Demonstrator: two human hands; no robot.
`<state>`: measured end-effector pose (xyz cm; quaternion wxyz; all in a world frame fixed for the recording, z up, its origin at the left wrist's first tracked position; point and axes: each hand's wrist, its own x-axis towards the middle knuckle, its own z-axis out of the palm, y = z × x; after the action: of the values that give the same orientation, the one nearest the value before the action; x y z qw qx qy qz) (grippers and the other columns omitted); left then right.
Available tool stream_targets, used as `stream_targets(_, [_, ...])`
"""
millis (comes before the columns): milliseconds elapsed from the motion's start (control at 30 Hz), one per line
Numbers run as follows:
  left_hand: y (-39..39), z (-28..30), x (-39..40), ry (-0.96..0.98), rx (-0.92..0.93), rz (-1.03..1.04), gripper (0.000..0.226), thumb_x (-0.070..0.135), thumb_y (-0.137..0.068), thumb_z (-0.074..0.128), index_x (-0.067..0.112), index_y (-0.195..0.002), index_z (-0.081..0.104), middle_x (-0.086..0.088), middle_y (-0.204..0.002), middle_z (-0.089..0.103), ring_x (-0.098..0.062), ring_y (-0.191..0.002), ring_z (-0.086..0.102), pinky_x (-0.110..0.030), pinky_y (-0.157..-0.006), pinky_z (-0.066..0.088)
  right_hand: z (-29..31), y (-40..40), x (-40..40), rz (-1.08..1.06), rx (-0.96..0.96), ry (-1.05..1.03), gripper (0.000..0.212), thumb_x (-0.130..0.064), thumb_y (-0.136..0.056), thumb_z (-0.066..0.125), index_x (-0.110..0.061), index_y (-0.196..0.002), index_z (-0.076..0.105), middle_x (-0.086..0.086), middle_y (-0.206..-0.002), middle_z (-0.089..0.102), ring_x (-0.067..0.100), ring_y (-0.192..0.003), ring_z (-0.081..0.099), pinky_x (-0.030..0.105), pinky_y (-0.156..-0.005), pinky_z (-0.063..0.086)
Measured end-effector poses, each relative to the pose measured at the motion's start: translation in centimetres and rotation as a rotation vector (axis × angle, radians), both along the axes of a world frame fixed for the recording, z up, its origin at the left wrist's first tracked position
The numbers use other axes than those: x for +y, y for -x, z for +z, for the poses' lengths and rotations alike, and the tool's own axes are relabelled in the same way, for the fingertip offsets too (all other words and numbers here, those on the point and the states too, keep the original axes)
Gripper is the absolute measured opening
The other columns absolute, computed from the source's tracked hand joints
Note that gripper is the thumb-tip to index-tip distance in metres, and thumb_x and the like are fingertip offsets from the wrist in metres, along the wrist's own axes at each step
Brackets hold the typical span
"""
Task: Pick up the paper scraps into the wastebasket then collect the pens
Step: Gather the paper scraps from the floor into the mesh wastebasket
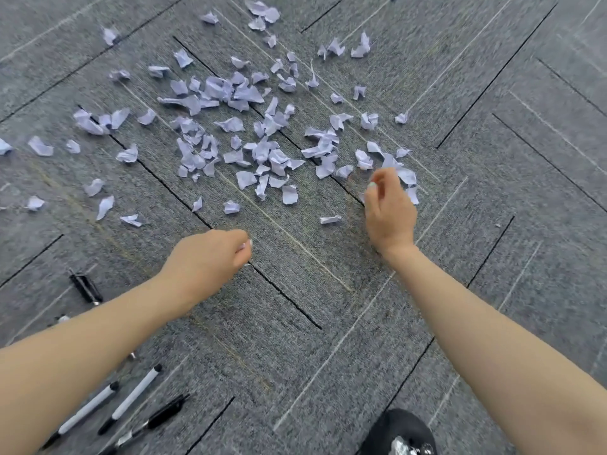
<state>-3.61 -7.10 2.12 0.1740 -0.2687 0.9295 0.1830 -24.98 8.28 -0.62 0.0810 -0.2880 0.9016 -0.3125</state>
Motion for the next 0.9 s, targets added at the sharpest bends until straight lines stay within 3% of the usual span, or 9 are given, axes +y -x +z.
stream_targets(100, [0.0, 0.0, 0.8, -0.081, -0.016, 0.083, 0.035, 0.030, -0.099, 0.031, 0.013, -0.069, 0.040, -0.003, -0.061, 0.052, -0.022, -0.054, 0.049, -0.029, -0.050, 0.037, -1.1, 1.2, 1.8, -0.088, 0.061, -0.226, 0.045, -0.052, -0.089, 0.044, -0.015, -0.115, 0.042, -0.006, -0.072, 0.053, 0.019, -0.055, 0.050, 0.027, -0.050, 0.035])
stream_targets(233, [2.7, 0.1, 2.4, -0.134, 0.060, 0.179, 0.029, 0.034, -0.100, 0.030, 0.015, -0.081, 0.043, -0.001, -0.065, 0.057, -0.018, -0.052, 0.052, -0.029, -0.048, 0.042, -1.9, 1.7, 1.7, -0.061, 0.143, -0.395, 0.031, -0.050, -0.093, 0.038, -0.020, -0.098, 0.045, -0.006, -0.057, 0.049, 0.021, -0.050, 0.049, 0.021, -0.044, 0.025])
stream_targets(300, [5.1, -0.1, 3.6, -0.134, 0.120, 0.151, 0.022, 0.033, -0.100, 0.029, 0.016, -0.099, 0.043, 0.001, -0.070, 0.059, -0.014, -0.047, 0.048, -0.031, -0.046, 0.047, -1.8, 1.9, 1.8, -0.054, 0.113, -0.358, 0.025, -0.037, -0.096, 0.036, -0.017, -0.082, 0.043, -0.006, -0.053, 0.042, 0.021, -0.048, 0.043, 0.024, -0.043, 0.022])
stream_targets(400, [8.4, -0.5, 5.2, -0.117, 0.149, 0.010, 0.025, 0.032, -0.100, 0.030, 0.014, -0.118, 0.035, 0.004, -0.068, 0.054, -0.020, -0.055, 0.055, -0.034, -0.049, 0.050, -1.0, 2.2, 2.8, -0.117, -0.047, -0.103, 0.028, -0.023, -0.098, 0.033, -0.014, -0.071, 0.038, -0.002, -0.057, 0.036, 0.016, -0.050, 0.031, 0.030, -0.047, 0.022])
stream_targets(467, [9.9, -1.2, 6.0, -0.065, 0.122, -0.073, 0.027, 0.028, -0.100, 0.035, 0.012, -0.122, 0.031, 0.005, -0.066, 0.048, -0.022, -0.055, 0.054, -0.032, -0.047, 0.045, 0.0, 2.5, 3.7, -0.193, -0.085, 0.035, 0.025, -0.020, -0.099, 0.031, -0.013, -0.075, 0.036, -0.002, -0.062, 0.035, 0.013, -0.054, 0.028, 0.030, -0.050, 0.024])
stream_targets(567, [11.2, -1.7, 6.7, -0.024, 0.077, -0.036, 0.038, 0.003, -0.093, 0.043, 0.010, -0.126, 0.027, 0.003, -0.060, 0.037, -0.018, -0.044, 0.037, -0.029, -0.039, 0.029, 0.6, 3.3, 4.9, -0.253, -0.078, 0.035, 0.014, -0.019, -0.099, 0.027, -0.010, -0.097, 0.038, -0.001, -0.064, 0.039, 0.014, -0.053, 0.033, 0.030, -0.049, 0.025])
stream_targets(700, [11.7, -1.6, 7.0, -0.118, 0.096, 0.097, 0.041, -0.010, -0.085, 0.037, 0.010, -0.120, 0.032, 0.001, -0.061, 0.034, -0.023, -0.051, 0.040, -0.031, -0.043, 0.030, -0.2, 4.4, 5.3, -0.214, 0.002, -0.232, 0.028, -0.028, -0.100, 0.026, -0.020, -0.123, 0.039, -0.005, -0.063, 0.048, 0.017, -0.054, 0.044, 0.028, -0.050, 0.027])
stream_targets(800, [10.7, -2.0, 6.6, -0.220, 0.149, 0.280, 0.009, 0.011, -0.098, 0.030, 0.011, -0.099, 0.038, -0.003, -0.062, 0.045, -0.022, -0.051, 0.042, -0.035, -0.049, 0.038, -1.0, 4.8, 5.0, -0.171, 0.031, -0.372, 0.041, -0.051, -0.094, 0.032, -0.023, -0.123, 0.036, -0.004, -0.066, 0.053, 0.023, -0.058, 0.053, 0.028, -0.051, 0.032])
stream_targets(900, [9.6, -2.1, 6.1, -0.300, 0.206, 0.412, 0.026, 0.025, -0.101, 0.023, 0.011, -0.086, 0.039, -0.002, -0.063, 0.043, -0.019, -0.053, 0.036, -0.034, -0.051, 0.032, -1.3, 5.5, 4.8, -0.115, 0.128, -0.430, 0.048, -0.057, -0.089, 0.039, -0.022, -0.122, 0.036, -0.004, -0.060, 0.050, 0.021, -0.051, 0.051, 0.023, -0.044, 0.029])
